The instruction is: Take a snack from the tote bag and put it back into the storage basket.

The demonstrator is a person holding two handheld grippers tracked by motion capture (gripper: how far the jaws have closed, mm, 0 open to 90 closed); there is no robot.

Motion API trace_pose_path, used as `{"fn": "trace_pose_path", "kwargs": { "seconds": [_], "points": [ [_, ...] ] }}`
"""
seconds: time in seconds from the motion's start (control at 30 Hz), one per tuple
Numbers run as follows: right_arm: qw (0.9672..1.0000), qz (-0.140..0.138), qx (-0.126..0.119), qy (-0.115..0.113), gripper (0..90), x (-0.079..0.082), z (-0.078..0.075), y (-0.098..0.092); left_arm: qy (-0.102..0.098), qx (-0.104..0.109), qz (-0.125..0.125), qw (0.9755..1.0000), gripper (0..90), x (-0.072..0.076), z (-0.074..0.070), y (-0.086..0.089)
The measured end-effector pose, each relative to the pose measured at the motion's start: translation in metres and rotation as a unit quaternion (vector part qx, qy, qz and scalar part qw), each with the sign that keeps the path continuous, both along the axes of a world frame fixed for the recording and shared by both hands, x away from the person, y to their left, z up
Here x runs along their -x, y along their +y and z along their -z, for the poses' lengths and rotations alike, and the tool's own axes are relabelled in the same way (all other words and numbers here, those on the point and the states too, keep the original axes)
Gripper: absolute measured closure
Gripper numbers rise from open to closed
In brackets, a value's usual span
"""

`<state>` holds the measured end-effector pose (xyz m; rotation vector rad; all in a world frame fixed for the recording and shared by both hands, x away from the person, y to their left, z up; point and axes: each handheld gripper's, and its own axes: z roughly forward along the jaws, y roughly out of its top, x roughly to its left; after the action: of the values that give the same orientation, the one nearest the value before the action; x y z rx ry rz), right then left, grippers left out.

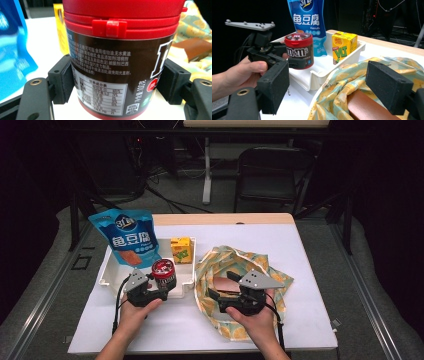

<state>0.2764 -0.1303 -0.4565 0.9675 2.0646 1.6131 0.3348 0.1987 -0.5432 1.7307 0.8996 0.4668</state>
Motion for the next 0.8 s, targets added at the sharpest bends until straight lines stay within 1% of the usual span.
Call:
{"fn": "trace_pose_path", "kwargs": {
  "seconds": [0.07,0.13,0.2,0.27,0.33,0.37,0.4,0.43,0.5,0.53,0.6,0.63,0.67,0.7,0.8],
  "points": [
    [1.0,0.001,-0.001,0.001,19.7,0.0,0.001,0.0,0.008,-0.018,-0.004,0.9998,25.8,-0.003,0.004,-0.003],
    [1.0,0.003,-0.003,0.002,19.9,-0.001,0.001,0.0,0.019,-0.021,-0.003,0.9996,25.8,-0.005,0.007,-0.005],
    [1.0,0.003,-0.002,0.001,20.0,-0.001,0.002,0.0,0.029,-0.03,-0.011,0.9991,25.8,-0.008,0.009,-0.007],
    [1.0,0.004,-0.002,0.001,20.1,-0.001,0.002,0.0,0.039,-0.033,-0.013,0.9986,25.8,-0.01,0.013,-0.008],
    [1.0,0.004,-0.001,0.001,20.2,-0.001,0.002,-0.001,0.048,-0.046,-0.016,0.9977,25.8,-0.013,0.016,-0.01],
    [1.0,0.004,0.0,0.001,20.2,-0.001,0.002,-0.001,0.053,-0.05,-0.014,0.9972,25.8,-0.014,0.018,-0.01],
    [1.0,0.004,0.001,0.001,20.3,-0.001,0.002,-0.001,0.056,-0.049,-0.013,0.9972,25.8,-0.015,0.02,-0.01],
    [1.0,0.006,0.001,0.001,20.3,-0.001,0.003,-0.001,0.064,-0.055,-0.008,0.9964,25.8,-0.017,0.02,-0.01],
    [1.0,0.006,0.002,0.002,20.5,-0.001,0.003,-0.001,0.065,-0.058,-0.012,0.9962,25.8,-0.019,0.021,-0.013],
    [1.0,0.005,0.001,0.002,20.5,-0.002,0.003,-0.001,0.068,-0.062,-0.013,0.9956,25.8,-0.019,0.02,-0.013],
    [1.0,0.006,0.002,0.002,20.6,-0.002,0.004,0.0,0.072,-0.061,-0.013,0.9954,25.8,-0.02,0.021,-0.013],
    [1.0,0.006,0.001,0.002,20.7,-0.002,0.004,0.0,0.081,-0.068,-0.008,0.9944,25.7,-0.021,0.02,-0.014],
    [1.0,0.006,0.002,0.002,20.8,-0.002,0.004,0.0,0.079,-0.069,-0.006,0.9945,25.7,-0.022,0.022,-0.015],
    [1.0,0.006,0.002,0.002,20.8,-0.001,0.004,0.0,0.08,-0.079,-0.005,0.9936,25.7,-0.022,0.022,-0.018],
    [1.0,0.008,0.002,0.002,21.0,-0.001,0.004,0.0,0.085,-0.115,0.002,0.9898,25.6,-0.022,0.022,-0.025]
  ]
}}
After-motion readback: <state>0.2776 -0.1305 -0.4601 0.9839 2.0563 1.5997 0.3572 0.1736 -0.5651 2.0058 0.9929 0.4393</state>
